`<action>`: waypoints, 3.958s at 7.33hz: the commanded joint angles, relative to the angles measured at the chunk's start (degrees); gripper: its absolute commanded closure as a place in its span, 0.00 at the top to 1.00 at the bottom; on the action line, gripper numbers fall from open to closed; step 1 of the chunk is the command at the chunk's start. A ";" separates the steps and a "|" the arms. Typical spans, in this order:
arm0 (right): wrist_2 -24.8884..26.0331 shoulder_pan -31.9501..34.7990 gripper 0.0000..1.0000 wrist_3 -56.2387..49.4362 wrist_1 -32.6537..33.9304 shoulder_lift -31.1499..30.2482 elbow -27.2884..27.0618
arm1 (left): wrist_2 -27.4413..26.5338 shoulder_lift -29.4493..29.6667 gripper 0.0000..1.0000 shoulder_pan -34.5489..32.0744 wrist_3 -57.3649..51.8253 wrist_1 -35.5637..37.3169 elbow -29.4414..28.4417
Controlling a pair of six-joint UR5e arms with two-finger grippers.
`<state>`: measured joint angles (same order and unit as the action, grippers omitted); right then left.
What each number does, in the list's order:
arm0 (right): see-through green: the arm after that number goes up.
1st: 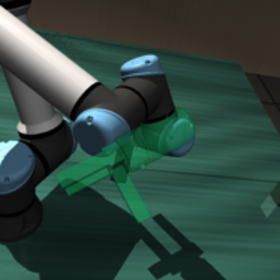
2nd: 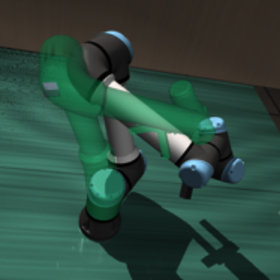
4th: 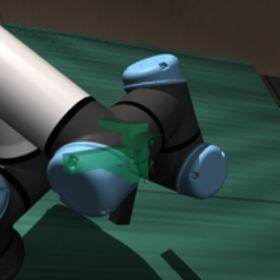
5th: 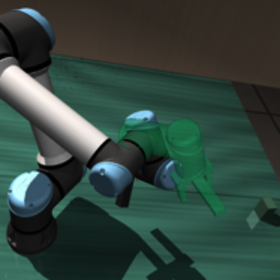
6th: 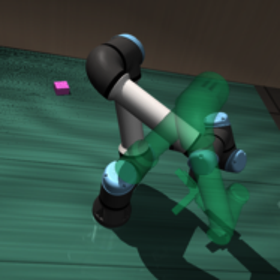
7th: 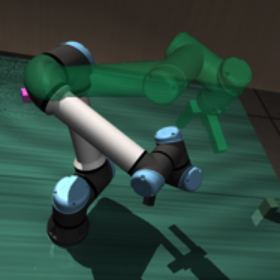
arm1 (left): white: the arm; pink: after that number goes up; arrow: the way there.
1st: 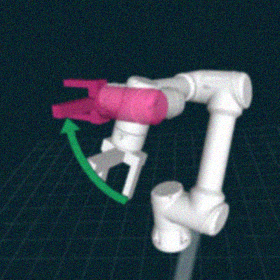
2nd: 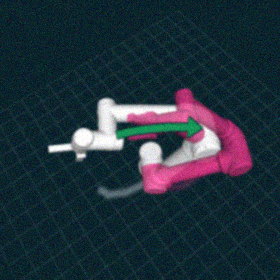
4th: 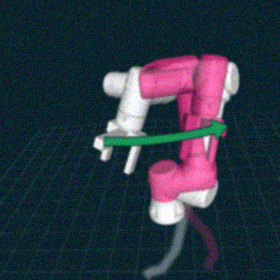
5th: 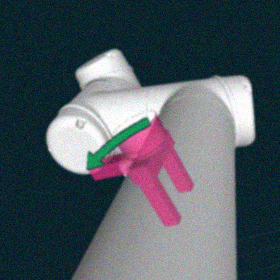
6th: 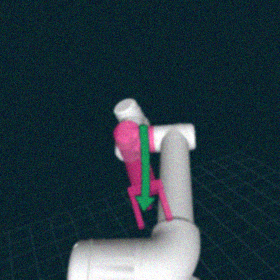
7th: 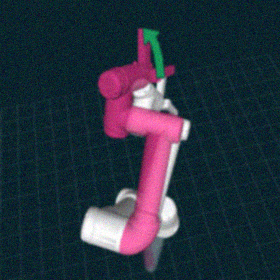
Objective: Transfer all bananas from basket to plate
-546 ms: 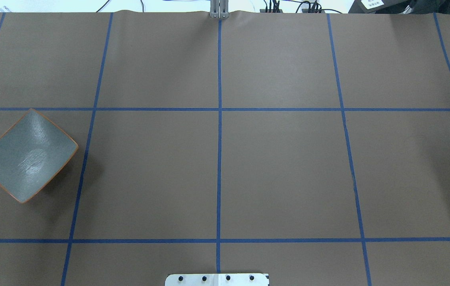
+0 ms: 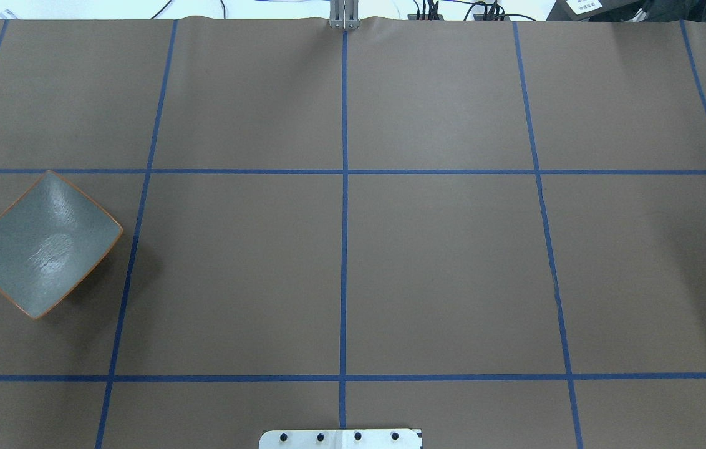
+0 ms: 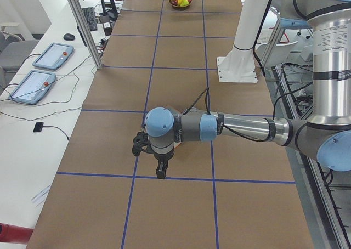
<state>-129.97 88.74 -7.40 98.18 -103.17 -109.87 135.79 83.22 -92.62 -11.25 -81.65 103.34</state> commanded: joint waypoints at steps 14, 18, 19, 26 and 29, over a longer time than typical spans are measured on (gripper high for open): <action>-0.28 -1.47 0.98 -44.50 -21.37 2.09 22.13 | 0.44 -0.34 1.00 0.16 0.26 -1.85 0.20; -0.37 -2.35 0.72 -44.37 -21.28 2.01 25.23 | 0.44 -0.52 1.00 0.16 0.26 -1.85 0.20; -0.29 -2.43 0.53 -44.54 -21.28 2.09 25.24 | 0.53 -0.69 1.00 0.07 0.26 -1.76 0.20; -0.28 -1.82 0.00 -41.67 -20.76 2.35 17.70 | 0.53 -0.87 1.00 0.16 0.17 -1.76 0.28; -0.11 -1.82 0.00 -19.84 -20.93 6.55 14.52 | 0.53 -0.78 1.00 0.16 0.35 -1.76 1.07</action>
<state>-130.16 86.91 -36.60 77.33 -98.91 -94.42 136.26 82.37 -92.46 -11.04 -83.41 103.85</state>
